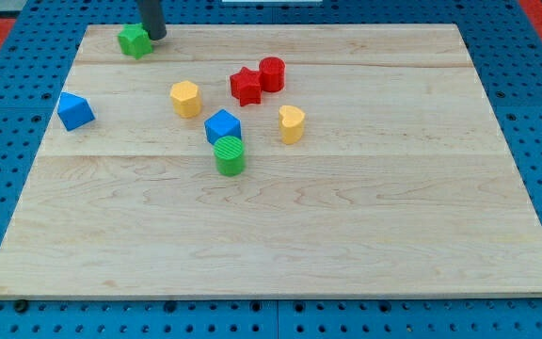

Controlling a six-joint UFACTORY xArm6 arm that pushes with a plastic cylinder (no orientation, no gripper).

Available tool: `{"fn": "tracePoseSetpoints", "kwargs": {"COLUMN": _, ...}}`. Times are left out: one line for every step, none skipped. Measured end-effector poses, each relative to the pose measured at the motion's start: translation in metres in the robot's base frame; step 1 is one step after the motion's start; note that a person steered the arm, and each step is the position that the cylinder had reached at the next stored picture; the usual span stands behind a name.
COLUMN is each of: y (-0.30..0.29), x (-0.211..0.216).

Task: Point your arm to the blue triangle

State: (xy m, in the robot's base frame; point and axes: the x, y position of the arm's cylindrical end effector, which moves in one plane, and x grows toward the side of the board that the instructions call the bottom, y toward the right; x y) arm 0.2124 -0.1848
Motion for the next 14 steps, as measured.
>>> {"fn": "tracePoseSetpoints", "kwargs": {"y": -0.009, "x": 0.000}}
{"fn": "tracePoseSetpoints", "kwargs": {"y": -0.008, "x": 0.000}}
{"fn": "tracePoseSetpoints", "kwargs": {"y": -0.007, "x": 0.000}}
{"fn": "tracePoseSetpoints", "kwargs": {"y": 0.056, "x": 0.009}}
{"fn": "tracePoseSetpoints", "kwargs": {"y": 0.088, "x": 0.014}}
{"fn": "tracePoseSetpoints", "kwargs": {"y": 0.086, "x": 0.017}}
{"fn": "tracePoseSetpoints", "kwargs": {"y": 0.073, "x": 0.028}}
{"fn": "tracePoseSetpoints", "kwargs": {"y": 0.040, "x": 0.035}}
{"fn": "tracePoseSetpoints", "kwargs": {"y": 0.016, "x": 0.051}}
{"fn": "tracePoseSetpoints", "kwargs": {"y": 0.000, "x": 0.060}}
{"fn": "tracePoseSetpoints", "kwargs": {"y": -0.004, "x": 0.060}}
{"fn": "tracePoseSetpoints", "kwargs": {"y": 0.011, "x": 0.074}}
{"fn": "tracePoseSetpoints", "kwargs": {"y": 0.027, "x": 0.082}}
{"fn": "tracePoseSetpoints", "kwargs": {"y": -0.001, "x": 0.108}}
